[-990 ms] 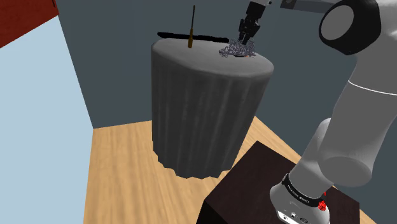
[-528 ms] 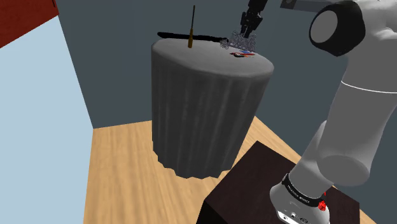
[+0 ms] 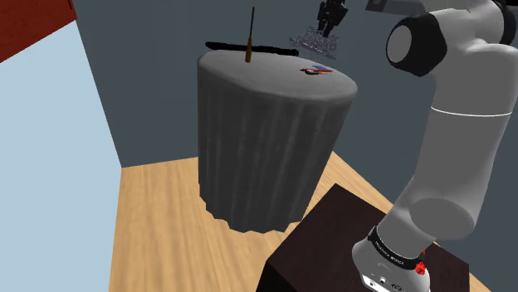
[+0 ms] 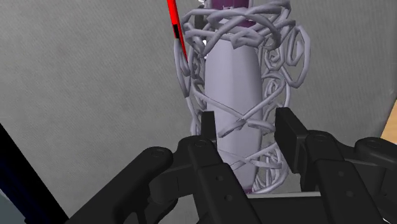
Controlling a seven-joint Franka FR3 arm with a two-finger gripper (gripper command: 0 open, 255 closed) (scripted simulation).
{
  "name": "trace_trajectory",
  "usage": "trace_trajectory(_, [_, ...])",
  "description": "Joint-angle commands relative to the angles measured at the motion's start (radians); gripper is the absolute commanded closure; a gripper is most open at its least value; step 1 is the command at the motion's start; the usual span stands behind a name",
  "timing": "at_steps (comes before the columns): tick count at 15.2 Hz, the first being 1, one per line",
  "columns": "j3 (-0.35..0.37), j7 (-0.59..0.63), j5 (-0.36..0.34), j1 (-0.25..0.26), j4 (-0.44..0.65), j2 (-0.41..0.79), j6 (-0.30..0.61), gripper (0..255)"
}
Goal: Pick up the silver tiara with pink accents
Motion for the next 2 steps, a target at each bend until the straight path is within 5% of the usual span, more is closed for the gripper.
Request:
trace_trajectory(1, [0.003, -0.001, 0.025, -0.029, 0.056, 0.028, -0.033, 255])
trace_trajectory(2, [0.003, -0.001, 0.025, -0.029, 0.056, 0.028, -0.033, 255])
